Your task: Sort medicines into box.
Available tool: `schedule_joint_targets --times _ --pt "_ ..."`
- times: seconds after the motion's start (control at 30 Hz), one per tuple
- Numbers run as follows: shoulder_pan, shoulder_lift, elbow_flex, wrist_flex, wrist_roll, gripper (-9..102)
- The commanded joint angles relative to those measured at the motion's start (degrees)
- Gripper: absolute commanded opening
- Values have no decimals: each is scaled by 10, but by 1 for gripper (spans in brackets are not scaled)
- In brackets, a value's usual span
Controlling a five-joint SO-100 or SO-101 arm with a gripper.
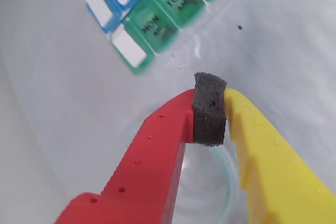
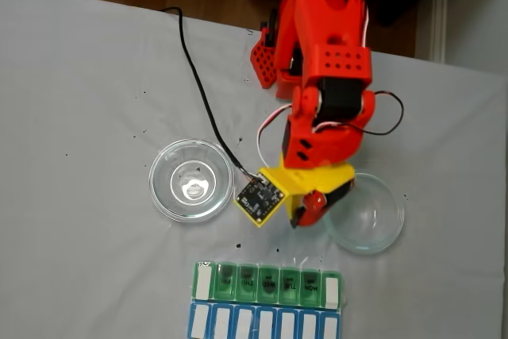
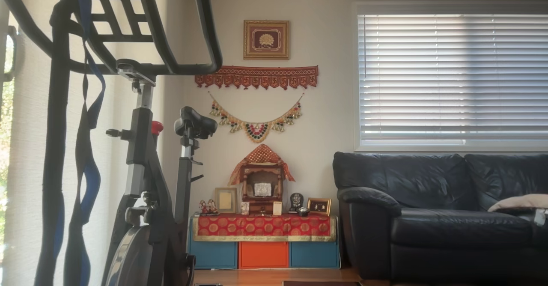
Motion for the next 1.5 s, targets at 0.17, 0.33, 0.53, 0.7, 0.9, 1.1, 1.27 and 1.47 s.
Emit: schedule_joint_targets --times 0.17,0.33,0.53,0.7,0.9,1.1,1.27,1.47 --pt "32 189 221 -24 -23 2" --pt "28 335 326 52 4 2" --pt "25 335 388 83 -19 1" --pt "11 334 422 113 26 1" --pt "-9 334 422 181 36 1" --pt "-17 335 422 252 -54 5" --pt "-9 336 422 257 -38 5" --pt "-11 336 422 257 -33 6"
